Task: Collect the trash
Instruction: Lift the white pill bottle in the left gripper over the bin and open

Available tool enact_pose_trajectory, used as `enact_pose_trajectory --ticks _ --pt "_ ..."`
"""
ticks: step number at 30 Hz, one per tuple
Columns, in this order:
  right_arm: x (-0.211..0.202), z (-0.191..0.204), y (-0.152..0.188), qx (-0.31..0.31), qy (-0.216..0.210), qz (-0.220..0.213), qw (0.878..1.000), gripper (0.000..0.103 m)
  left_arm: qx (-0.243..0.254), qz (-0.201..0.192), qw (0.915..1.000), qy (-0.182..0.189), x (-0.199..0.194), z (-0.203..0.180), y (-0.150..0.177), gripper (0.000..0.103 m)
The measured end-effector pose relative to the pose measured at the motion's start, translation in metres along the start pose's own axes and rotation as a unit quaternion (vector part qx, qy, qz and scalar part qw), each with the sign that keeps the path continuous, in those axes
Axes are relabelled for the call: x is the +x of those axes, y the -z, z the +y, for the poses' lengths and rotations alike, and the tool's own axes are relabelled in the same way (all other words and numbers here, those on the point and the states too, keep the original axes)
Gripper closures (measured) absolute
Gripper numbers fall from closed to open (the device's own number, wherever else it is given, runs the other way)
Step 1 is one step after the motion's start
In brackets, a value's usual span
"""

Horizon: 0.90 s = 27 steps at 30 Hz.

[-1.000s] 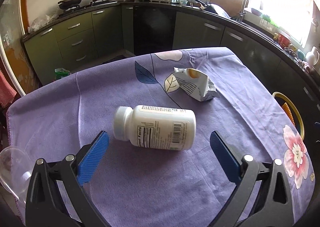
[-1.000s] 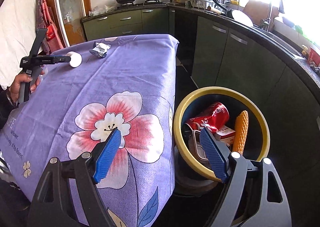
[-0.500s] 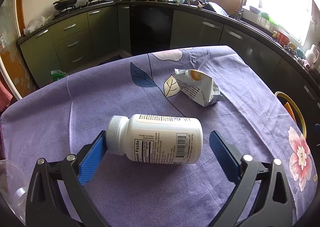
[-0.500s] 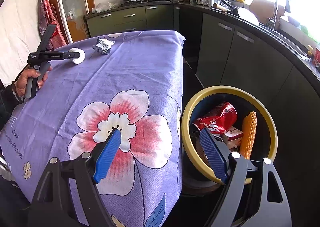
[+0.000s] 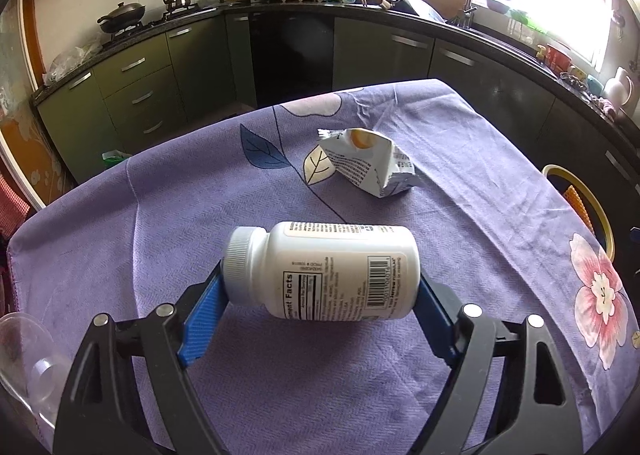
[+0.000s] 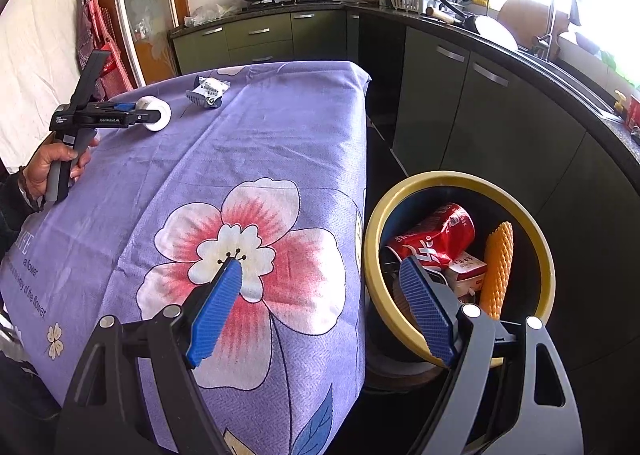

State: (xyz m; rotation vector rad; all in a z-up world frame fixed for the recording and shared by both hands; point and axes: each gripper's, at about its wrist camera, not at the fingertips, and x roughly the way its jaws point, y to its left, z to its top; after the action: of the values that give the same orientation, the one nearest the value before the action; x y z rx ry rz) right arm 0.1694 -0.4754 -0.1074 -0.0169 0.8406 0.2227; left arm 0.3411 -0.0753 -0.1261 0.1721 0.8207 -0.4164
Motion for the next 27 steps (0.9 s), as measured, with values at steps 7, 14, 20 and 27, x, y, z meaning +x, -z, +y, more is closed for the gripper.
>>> enact_pose_trajectory --ticks 7,14,20,27 --pt "-0.009 0.000 0.006 -0.001 0.012 -0.007 1.000 0.023 0.008 -0.016 0.9998 0.011 -0.040 -0.026 0.004 0.023" --pt "-0.025 -0.019 0.021 0.026 0.046 -0.006 0.999 0.023 0.041 -0.019 0.9972 0.059 -0.082 -0.087 0.012 0.023" --pt "-0.046 -0.040 0.046 0.056 0.062 -0.008 0.996 0.023 0.107 -0.014 0.9843 0.140 -0.089 -0.169 0.000 0.023" --pt "-0.070 -0.067 0.069 0.079 0.089 -0.016 0.993 0.023 0.163 0.002 0.9654 0.203 -0.055 -0.264 -0.030 0.023"
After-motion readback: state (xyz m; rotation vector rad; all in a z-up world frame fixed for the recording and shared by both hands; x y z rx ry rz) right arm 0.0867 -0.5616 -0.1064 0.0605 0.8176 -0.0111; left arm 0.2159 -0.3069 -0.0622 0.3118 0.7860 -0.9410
